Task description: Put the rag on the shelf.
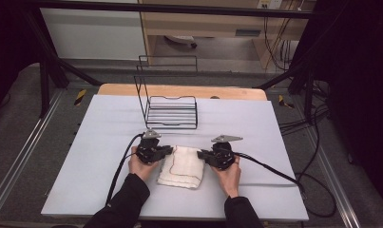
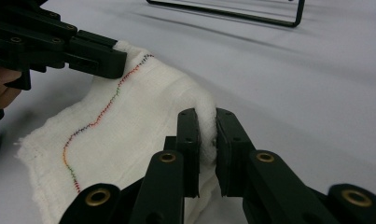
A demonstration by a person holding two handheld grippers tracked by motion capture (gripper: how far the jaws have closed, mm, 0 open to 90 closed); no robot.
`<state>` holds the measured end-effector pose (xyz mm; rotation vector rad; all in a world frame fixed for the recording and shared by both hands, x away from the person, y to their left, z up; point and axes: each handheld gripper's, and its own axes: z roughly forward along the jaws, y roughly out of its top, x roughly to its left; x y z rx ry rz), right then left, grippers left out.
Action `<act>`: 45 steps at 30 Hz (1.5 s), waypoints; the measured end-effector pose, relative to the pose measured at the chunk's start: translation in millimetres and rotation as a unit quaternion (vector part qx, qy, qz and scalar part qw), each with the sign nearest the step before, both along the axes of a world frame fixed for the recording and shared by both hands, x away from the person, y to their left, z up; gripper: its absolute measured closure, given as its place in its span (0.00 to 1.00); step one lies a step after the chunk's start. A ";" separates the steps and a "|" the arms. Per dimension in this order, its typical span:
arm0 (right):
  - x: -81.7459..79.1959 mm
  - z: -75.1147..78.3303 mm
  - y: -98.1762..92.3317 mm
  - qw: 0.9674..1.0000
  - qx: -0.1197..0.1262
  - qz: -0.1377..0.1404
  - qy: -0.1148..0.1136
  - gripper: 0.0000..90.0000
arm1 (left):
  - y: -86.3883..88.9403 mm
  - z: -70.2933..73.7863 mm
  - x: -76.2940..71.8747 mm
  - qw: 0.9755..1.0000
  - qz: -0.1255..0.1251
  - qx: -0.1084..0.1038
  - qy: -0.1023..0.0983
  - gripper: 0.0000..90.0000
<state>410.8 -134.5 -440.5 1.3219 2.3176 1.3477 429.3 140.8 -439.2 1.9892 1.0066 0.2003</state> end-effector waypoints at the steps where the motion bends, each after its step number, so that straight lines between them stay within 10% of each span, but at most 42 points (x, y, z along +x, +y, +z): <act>1: -0.8 1.1 -0.3 1.000 0.001 0.001 -0.002 0.90 | 0.7 0.6 -1.0 1.000 0.001 -0.003 -0.004 0.91; 24: -16.4 26.0 -0.4 0.998 0.018 0.011 -0.060 0.90 | 10.5 19.9 -19.6 0.998 0.006 -0.039 -0.048 0.91; 45: -29.6 53.2 0.8 0.991 0.032 0.013 -0.127 0.90 | 17.2 43.6 -35.1 0.991 0.019 -0.080 -0.102 0.91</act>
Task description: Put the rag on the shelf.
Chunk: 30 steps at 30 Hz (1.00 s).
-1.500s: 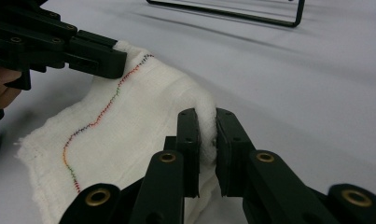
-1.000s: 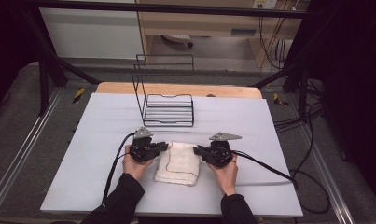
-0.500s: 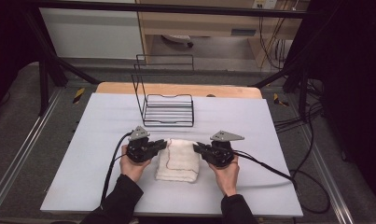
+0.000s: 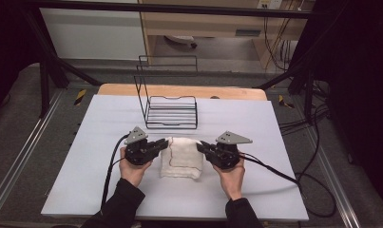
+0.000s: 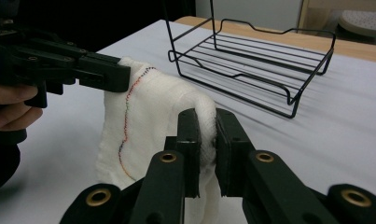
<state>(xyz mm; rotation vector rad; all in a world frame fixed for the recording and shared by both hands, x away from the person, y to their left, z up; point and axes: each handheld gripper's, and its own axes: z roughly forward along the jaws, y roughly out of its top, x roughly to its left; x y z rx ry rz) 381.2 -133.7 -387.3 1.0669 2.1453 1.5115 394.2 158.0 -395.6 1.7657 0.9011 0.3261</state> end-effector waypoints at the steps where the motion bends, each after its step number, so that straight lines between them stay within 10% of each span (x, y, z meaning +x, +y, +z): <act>1: -0.3 1.2 -0.2 1.000 0.000 0.000 -0.004 0.90 | 0.0 1.3 -0.6 1.000 0.001 -0.001 -0.003 0.91; 30: -12.0 35.3 0.3 0.997 0.029 -0.004 -0.077 0.90 | 4.7 34.9 -14.0 0.997 0.013 -0.039 -0.072 0.91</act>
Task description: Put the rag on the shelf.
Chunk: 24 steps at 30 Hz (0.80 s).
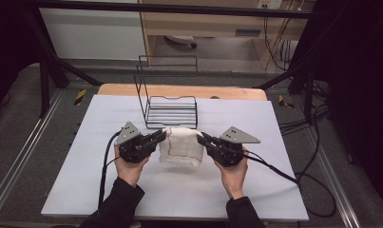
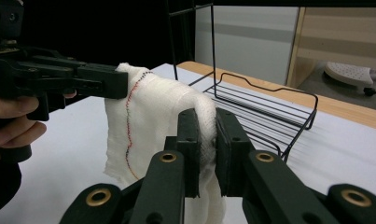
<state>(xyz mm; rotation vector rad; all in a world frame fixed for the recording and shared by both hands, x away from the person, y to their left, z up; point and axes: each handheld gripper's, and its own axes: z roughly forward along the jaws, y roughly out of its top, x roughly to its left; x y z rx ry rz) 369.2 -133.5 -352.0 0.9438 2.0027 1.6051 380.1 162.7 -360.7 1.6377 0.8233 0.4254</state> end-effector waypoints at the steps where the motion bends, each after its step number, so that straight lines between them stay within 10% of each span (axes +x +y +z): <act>1: -0.2 0.8 0.0 1.000 0.002 0.000 -0.002 0.90 | 0.4 1.0 0.0 1.000 0.001 -0.001 -0.002 0.91; 24: -2.1 25.8 4.3 0.998 0.025 -0.002 -0.051 0.90 | 5.3 29.8 -1.4 0.999 0.008 -0.016 -0.042 0.91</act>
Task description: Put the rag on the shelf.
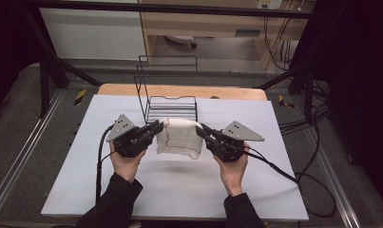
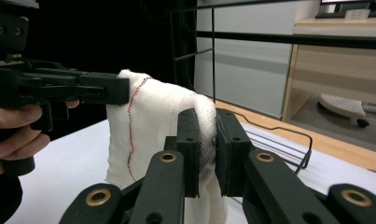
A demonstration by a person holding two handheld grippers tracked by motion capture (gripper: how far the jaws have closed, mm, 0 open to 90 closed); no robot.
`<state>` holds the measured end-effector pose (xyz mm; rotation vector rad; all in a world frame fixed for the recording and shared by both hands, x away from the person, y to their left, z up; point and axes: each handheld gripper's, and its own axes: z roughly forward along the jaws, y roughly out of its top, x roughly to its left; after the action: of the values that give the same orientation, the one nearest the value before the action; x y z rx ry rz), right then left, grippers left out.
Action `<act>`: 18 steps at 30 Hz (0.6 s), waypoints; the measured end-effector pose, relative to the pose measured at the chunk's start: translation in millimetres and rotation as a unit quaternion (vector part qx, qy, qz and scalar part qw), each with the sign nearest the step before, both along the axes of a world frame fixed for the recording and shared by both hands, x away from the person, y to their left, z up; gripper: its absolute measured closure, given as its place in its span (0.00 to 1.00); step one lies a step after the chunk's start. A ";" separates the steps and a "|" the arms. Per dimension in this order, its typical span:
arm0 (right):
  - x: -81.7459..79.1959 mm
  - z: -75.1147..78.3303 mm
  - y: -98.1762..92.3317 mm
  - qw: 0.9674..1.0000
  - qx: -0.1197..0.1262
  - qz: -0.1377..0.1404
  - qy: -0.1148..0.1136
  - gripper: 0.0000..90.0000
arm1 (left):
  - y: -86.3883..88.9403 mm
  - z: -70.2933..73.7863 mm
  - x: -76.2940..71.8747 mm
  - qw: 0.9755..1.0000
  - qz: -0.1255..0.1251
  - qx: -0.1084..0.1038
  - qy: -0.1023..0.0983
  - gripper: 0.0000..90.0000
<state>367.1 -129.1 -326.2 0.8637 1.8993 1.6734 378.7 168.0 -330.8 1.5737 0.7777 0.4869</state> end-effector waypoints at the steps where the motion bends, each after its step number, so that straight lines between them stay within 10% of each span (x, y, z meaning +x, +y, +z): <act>1: 0.1 1.3 0.5 1.000 0.002 0.000 -0.002 0.90 | 0.4 1.1 0.1 1.000 0.000 -0.002 -0.001 0.91; 18: 3.8 23.9 8.8 0.999 0.015 -0.003 -0.033 0.90 | 7.8 22.2 3.7 1.000 0.008 -0.017 -0.023 0.91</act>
<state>370.9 -120.3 -302.3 0.8163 1.8302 1.7098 382.5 175.8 -308.6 1.5206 0.7599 0.5178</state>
